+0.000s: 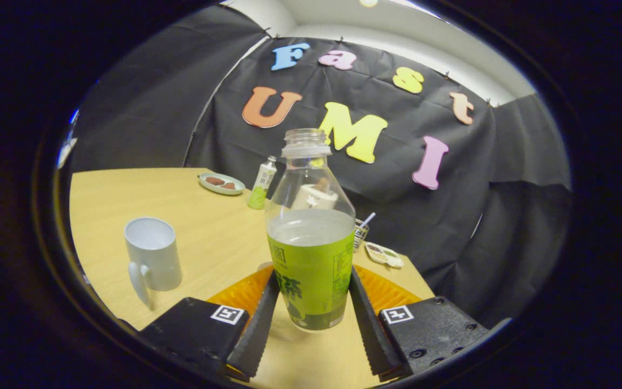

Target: Take the bottle from table, then pour the juice into the cup, finally place the bottle on the coaster

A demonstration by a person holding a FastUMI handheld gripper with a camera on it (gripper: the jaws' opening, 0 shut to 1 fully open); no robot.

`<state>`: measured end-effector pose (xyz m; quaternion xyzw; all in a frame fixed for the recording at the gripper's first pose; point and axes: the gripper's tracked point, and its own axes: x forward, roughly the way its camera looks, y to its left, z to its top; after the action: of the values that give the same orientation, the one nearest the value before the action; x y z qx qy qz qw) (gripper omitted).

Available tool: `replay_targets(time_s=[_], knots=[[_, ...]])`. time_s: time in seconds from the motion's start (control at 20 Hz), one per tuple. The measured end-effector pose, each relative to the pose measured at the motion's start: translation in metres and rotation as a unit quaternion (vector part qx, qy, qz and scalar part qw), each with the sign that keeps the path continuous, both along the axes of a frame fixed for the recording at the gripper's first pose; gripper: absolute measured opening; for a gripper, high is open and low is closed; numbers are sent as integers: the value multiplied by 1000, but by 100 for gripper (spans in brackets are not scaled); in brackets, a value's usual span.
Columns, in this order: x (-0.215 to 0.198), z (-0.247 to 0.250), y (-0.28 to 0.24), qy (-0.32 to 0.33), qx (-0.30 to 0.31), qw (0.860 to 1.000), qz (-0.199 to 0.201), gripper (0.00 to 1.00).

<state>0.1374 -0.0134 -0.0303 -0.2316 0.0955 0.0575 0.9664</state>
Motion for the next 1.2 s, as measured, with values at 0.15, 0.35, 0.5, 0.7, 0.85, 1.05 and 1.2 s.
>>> replay_targets(time_s=[0.15,0.35,0.5,0.7,0.85,1.05,1.2], knots=[[6,-3,6,-5,-62,998,2,78],[10,1,10,-28,-137,990,-6,78],[15,10,12,-58,-200,978,-17,78],[14,19,22,-85,-261,962,-17,78],[13,21,27,-95,-298,950,-14,78],[12,29,27,-115,-347,931,-18,78],[15,31,26,-128,-379,916,-21,78]])
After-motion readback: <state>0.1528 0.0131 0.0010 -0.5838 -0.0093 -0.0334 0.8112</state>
